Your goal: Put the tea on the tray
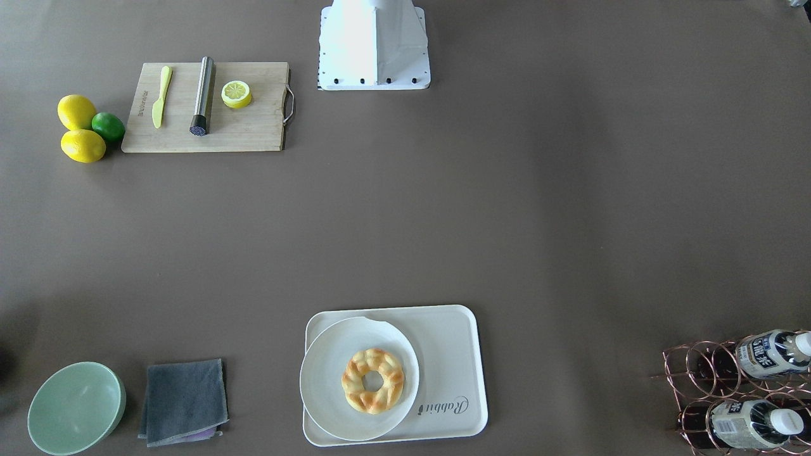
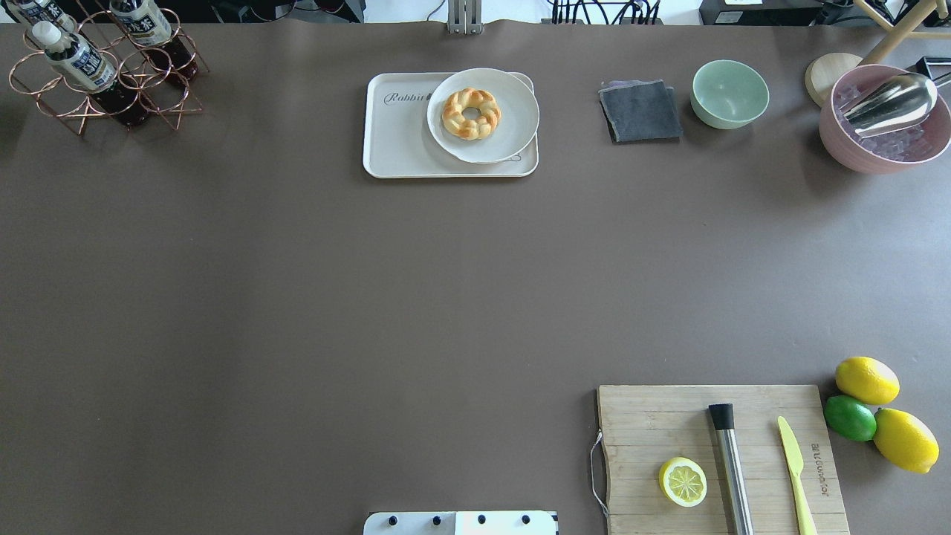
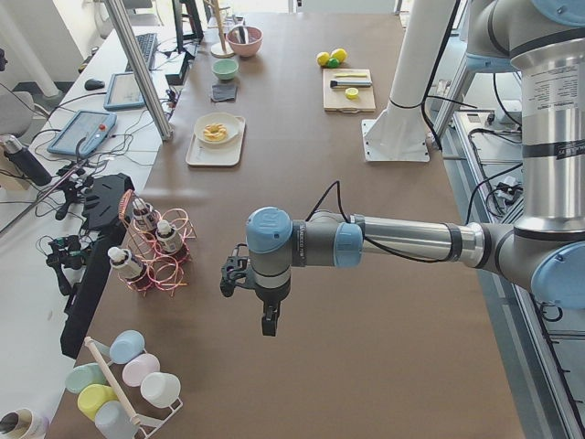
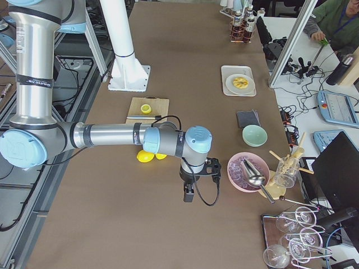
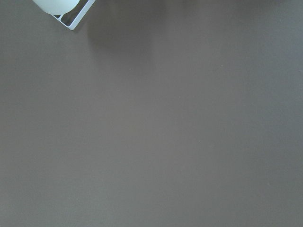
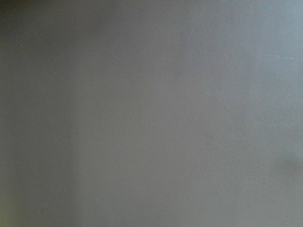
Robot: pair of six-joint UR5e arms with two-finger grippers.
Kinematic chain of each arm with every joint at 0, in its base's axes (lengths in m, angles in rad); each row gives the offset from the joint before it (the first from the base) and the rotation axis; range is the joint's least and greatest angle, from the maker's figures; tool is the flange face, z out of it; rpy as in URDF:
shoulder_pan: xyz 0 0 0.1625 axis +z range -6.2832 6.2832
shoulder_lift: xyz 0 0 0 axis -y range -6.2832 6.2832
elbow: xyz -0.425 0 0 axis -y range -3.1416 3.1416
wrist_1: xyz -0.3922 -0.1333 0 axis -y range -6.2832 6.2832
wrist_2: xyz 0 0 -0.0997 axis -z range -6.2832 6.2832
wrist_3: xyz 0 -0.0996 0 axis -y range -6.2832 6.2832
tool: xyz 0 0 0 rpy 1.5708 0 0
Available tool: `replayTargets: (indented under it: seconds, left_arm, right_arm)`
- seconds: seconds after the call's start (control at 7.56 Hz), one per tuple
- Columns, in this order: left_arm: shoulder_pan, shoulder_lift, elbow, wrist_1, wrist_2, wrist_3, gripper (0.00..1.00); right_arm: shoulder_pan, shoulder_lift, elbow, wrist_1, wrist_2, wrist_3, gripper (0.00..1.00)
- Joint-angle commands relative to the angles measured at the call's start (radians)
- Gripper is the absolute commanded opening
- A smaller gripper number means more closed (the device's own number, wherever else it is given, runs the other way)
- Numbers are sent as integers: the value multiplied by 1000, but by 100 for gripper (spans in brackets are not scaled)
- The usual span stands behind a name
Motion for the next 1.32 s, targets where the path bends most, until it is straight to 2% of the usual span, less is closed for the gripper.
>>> replayTargets:
  seconds: [0.0,1.19]
  left_arm:
    - [3,-2,-5,0,0,0,100]
    - [3,-6,-29,-2,0,4,99]
  right_arm:
    - [0,-3,0,0,0,0,100]
    - [0,-14,57,0,0,0,100]
